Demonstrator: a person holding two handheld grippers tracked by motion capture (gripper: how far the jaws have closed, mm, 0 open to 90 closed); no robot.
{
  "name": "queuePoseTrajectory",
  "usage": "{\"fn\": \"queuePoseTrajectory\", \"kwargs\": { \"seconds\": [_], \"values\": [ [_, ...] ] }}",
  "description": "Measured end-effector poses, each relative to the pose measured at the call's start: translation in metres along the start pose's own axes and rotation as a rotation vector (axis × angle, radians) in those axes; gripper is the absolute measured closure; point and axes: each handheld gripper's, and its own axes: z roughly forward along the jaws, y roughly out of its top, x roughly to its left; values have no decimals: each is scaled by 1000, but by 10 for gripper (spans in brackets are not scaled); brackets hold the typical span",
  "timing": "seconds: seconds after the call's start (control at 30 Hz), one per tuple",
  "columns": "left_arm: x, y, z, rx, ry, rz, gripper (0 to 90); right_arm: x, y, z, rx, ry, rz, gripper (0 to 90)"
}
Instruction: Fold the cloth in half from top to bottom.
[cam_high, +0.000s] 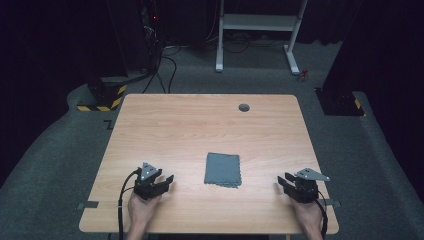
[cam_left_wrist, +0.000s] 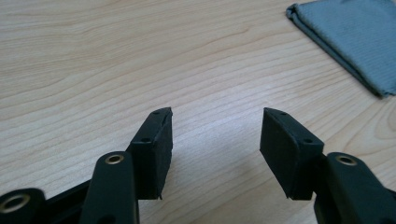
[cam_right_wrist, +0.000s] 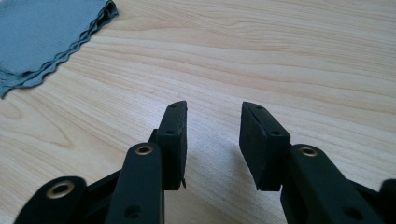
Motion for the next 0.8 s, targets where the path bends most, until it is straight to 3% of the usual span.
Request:
{"fn": "queuePoseTrajectory", "kwargs": {
  "seconds": [0.17, 0.37, 0.5, 0.7, 0.8],
  "values": [
    [6, -1, 2, 23, 18, 7, 452, 2, 0, 1, 14, -25, -26, 605],
    [11, -2, -1, 30, 32, 2, 452, -2, 0, 3, 27, -39, -21, 580],
    [12, -3, 0, 31, 35, -5, 449, 1, 0, 4, 52, -63, -55, 560],
    [8, -2, 2, 43, 47, 33, 404, 4, -2, 3, 56, -84, -86, 516],
    [7, -2, 3, 46, 46, 34, 377, 3, -2, 3, 60, -79, -61, 479]
  ]
}}
